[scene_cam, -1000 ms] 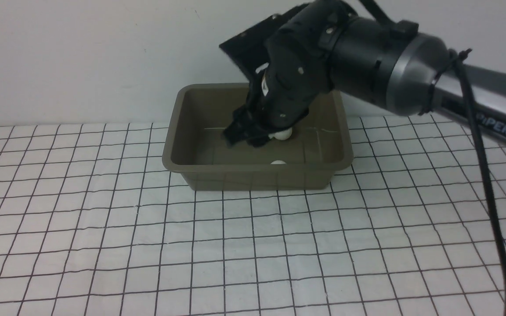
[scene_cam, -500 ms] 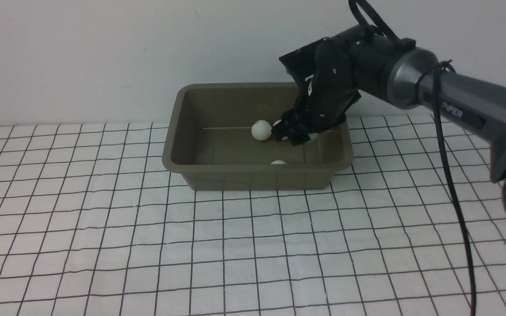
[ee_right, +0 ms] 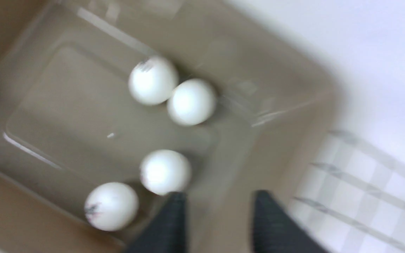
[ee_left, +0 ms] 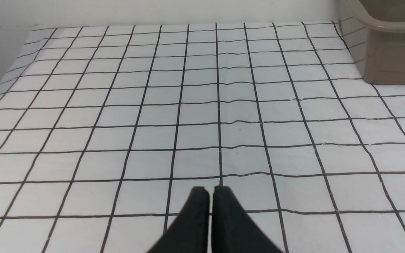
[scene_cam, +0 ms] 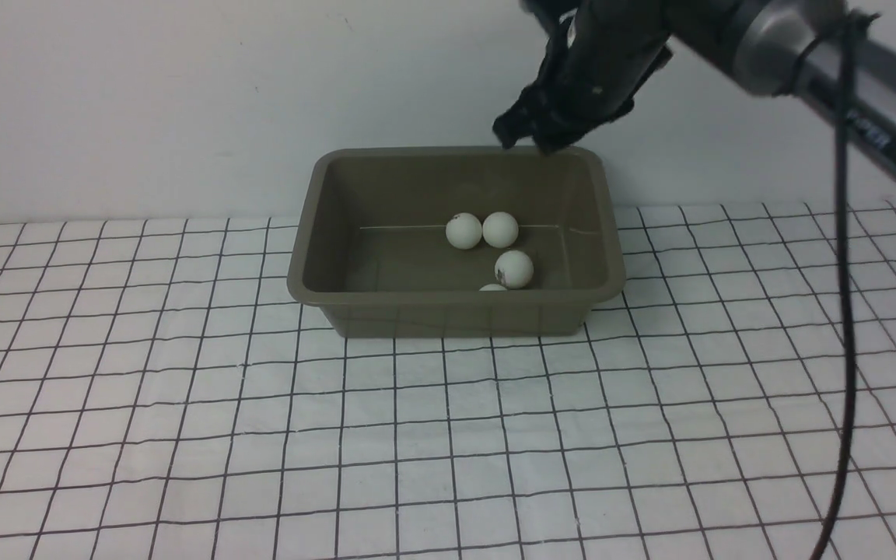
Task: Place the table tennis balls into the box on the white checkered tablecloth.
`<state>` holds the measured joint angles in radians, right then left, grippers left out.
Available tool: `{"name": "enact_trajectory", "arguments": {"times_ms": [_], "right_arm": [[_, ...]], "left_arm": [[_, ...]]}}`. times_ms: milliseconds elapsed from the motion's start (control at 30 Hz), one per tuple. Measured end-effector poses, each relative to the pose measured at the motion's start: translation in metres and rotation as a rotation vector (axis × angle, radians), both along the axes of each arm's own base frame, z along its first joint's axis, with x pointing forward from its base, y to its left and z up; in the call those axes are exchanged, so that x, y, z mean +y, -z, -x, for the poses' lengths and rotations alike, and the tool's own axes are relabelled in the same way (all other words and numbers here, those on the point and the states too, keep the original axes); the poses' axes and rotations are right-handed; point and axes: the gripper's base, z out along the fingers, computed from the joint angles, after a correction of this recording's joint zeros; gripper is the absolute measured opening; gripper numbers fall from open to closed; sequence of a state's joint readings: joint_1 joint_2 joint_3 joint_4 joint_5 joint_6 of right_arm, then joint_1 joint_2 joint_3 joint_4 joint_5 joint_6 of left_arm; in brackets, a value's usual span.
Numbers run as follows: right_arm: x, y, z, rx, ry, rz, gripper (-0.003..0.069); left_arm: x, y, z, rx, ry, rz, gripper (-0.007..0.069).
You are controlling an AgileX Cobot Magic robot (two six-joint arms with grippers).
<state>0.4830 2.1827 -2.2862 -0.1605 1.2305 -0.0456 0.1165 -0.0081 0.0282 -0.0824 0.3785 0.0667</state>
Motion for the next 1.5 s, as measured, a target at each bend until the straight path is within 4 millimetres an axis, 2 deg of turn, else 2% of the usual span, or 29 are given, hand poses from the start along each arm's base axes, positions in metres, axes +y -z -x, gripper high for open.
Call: {"name": "enact_trajectory", "arguments": {"times_ms": [33,67,100,133,200,267,333,433,500,567,700,800,833,867,1000,1033,1067,1100,1133,1167,1200,1300,1367,1500], "right_arm": [[-0.001,-0.003,0.001,-0.008,0.001,0.000,0.0185],[-0.010,-0.032,0.012,-0.065,0.008,0.009,0.0092],[-0.017,-0.054,0.021,-0.113,0.017,0.011,0.0036],[-0.020,-0.064,0.026,-0.136,0.019,0.007,0.0021],[-0.033,-0.100,0.045,-0.217,0.030,-0.001,-0.0003],[-0.047,-0.134,0.068,-0.296,0.037,-0.015,-0.0013],[-0.058,-0.160,0.088,-0.352,0.040,-0.035,-0.0015],[-0.074,-0.192,0.118,-0.425,0.043,-0.066,-0.0015],[-0.083,-0.206,0.135,-0.460,0.041,-0.079,-0.0015],[-0.096,-0.221,0.160,-0.495,0.035,-0.085,-0.0015],[-0.117,-0.231,0.200,-0.519,0.030,-0.084,-0.0015],[-0.129,-0.224,0.222,-0.496,0.028,-0.071,-0.0016],[-0.131,-0.218,0.225,-0.484,0.024,-0.063,-0.0016],[-0.139,-0.212,0.241,-0.496,0.019,-0.070,-0.0016],[-0.150,-0.185,0.266,-0.521,0.009,-0.101,-0.0016],[-0.156,-0.167,0.280,-0.530,0.004,-0.117,-0.0016],[-0.159,-0.161,0.287,-0.542,0.002,-0.127,-0.0016],[-0.163,-0.140,0.297,-0.546,-0.003,-0.145,-0.0016],[-0.165,-0.125,0.302,-0.536,-0.006,-0.146,-0.0016],[-0.165,-0.126,0.302,-0.541,-0.004,-0.153,-0.0016],[-0.166,-0.104,0.306,-0.521,-0.012,-0.149,-0.0016],[-0.170,-0.058,0.317,-0.496,-0.017,-0.171,-0.0016],[-0.171,-0.035,0.322,-0.486,-0.016,-0.193,-0.0016],[-0.171,-0.007,0.327,-0.483,-0.018,-0.230,-0.0016]], "left_arm": [[0.000,0.000,0.000,0.000,0.000,0.000,-0.0004],[0.000,0.000,0.000,0.000,0.000,0.000,-0.0004],[0.000,0.000,0.000,0.000,0.000,0.000,-0.0004],[0.000,0.000,0.000,0.000,0.000,0.000,-0.0004],[0.000,0.000,0.000,0.000,0.000,0.000,-0.0004],[0.000,0.000,0.000,0.000,0.000,0.000,-0.0004],[0.000,0.000,0.000,0.000,0.000,0.000,-0.0004],[0.000,0.000,0.000,0.000,0.000,0.000,-0.0004],[0.000,0.000,0.000,0.000,0.000,0.000,-0.0004],[0.000,0.000,0.000,0.000,0.000,0.000,-0.0004],[0.000,0.000,0.000,0.000,0.000,0.000,-0.0004],[0.000,0.000,0.000,0.000,0.000,0.000,-0.0004],[0.000,0.000,0.000,0.000,0.000,0.000,-0.0004],[0.000,0.000,0.000,0.000,0.000,0.000,-0.0004],[0.000,0.000,0.000,0.000,0.000,0.000,-0.0004],[0.000,0.000,0.000,0.000,0.000,0.000,-0.0004],[0.000,0.000,0.000,0.000,0.000,0.000,-0.0004],[0.000,0.000,0.000,0.000,0.000,0.000,-0.0004],[0.000,0.000,0.000,0.000,0.000,0.000,-0.0004],[0.000,0.000,0.000,0.000,0.000,0.000,-0.0004],[0.000,0.000,0.000,0.000,0.000,0.000,-0.0004],[0.000,0.000,0.000,0.000,0.000,0.000,-0.0004],[0.000,0.000,0.000,0.000,0.000,0.000,-0.0004],[0.000,0.000,0.000,0.000,0.000,0.000,-0.0004]]}}
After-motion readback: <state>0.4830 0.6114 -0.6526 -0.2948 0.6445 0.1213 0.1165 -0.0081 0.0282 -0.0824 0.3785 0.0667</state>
